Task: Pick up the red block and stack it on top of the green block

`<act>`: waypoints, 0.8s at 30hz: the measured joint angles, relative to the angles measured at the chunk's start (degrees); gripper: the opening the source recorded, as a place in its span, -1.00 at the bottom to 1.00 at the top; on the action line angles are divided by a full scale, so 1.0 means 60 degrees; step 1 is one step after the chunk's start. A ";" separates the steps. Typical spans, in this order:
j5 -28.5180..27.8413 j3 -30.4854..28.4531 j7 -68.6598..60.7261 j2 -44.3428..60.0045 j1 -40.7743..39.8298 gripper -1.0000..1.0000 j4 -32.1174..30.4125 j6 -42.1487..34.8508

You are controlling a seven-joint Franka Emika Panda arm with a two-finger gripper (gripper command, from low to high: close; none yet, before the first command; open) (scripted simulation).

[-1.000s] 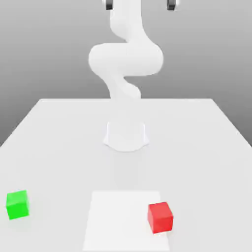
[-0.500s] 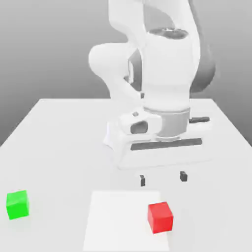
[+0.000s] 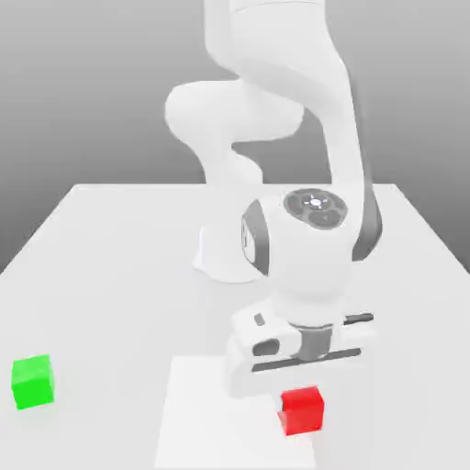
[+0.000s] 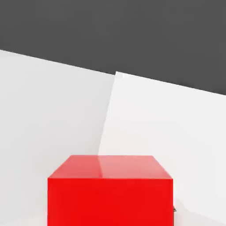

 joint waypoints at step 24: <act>0.2325 -0.3057 -0.0052 -0.0208 -0.4936 1.00 0.1032 -0.1358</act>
